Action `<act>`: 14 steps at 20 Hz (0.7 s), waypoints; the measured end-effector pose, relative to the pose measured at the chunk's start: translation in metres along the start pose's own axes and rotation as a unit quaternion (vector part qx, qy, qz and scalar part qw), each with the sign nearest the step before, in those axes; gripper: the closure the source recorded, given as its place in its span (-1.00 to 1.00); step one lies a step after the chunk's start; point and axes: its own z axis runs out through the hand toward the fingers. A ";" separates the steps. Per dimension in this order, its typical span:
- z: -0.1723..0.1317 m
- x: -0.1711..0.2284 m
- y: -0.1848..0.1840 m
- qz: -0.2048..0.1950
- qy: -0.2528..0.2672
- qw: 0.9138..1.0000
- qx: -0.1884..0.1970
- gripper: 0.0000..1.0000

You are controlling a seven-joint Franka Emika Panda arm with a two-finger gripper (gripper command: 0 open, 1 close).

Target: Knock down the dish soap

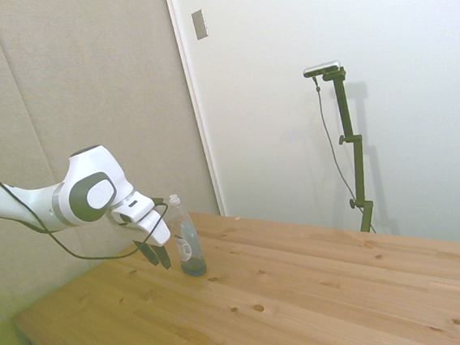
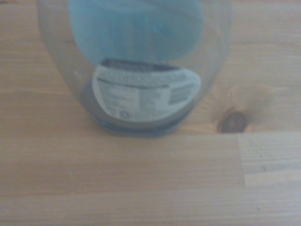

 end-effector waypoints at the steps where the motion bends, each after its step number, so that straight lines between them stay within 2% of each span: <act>1: 0.001 0.001 -0.008 0.000 0.002 1.000 0.002 1.00; 7: 0.004 0.018 -0.052 0.007 0.022 1.000 0.015 1.00; 11: 0.001 0.042 -0.080 0.019 0.052 0.998 0.027 1.00; 14: 0.011 0.065 -0.095 0.032 0.069 0.997 0.027 1.00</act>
